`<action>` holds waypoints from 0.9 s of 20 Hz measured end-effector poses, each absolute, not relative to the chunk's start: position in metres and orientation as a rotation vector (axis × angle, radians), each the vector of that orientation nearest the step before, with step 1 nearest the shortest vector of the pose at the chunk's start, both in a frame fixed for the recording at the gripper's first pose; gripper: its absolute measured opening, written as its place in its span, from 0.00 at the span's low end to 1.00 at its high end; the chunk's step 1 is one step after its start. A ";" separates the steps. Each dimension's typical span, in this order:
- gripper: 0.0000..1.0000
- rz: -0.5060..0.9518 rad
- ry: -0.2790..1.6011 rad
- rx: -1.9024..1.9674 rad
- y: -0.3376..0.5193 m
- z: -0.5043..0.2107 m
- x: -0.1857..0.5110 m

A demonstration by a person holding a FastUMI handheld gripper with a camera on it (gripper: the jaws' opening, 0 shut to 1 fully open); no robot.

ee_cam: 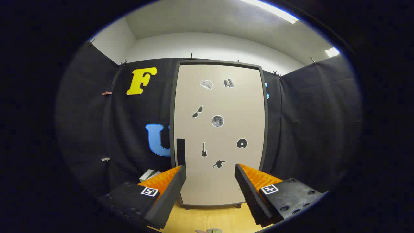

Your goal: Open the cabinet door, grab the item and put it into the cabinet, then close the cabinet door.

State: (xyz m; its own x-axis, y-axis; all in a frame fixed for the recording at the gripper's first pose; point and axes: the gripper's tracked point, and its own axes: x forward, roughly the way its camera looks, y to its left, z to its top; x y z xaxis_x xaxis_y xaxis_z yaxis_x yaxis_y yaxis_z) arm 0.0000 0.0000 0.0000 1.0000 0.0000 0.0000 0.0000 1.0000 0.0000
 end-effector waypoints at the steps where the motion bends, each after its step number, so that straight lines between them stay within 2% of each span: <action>1: 0.98 0.002 0.003 0.003 0.002 -0.001 0.002; 18: 0.98 -0.022 0.008 0.016 0.014 -0.016 0.038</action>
State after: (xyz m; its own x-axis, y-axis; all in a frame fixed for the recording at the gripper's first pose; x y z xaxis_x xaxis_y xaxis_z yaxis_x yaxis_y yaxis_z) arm 0.0376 0.0138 -0.0162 0.9997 -0.0224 -0.0086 0.0225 0.9996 0.0155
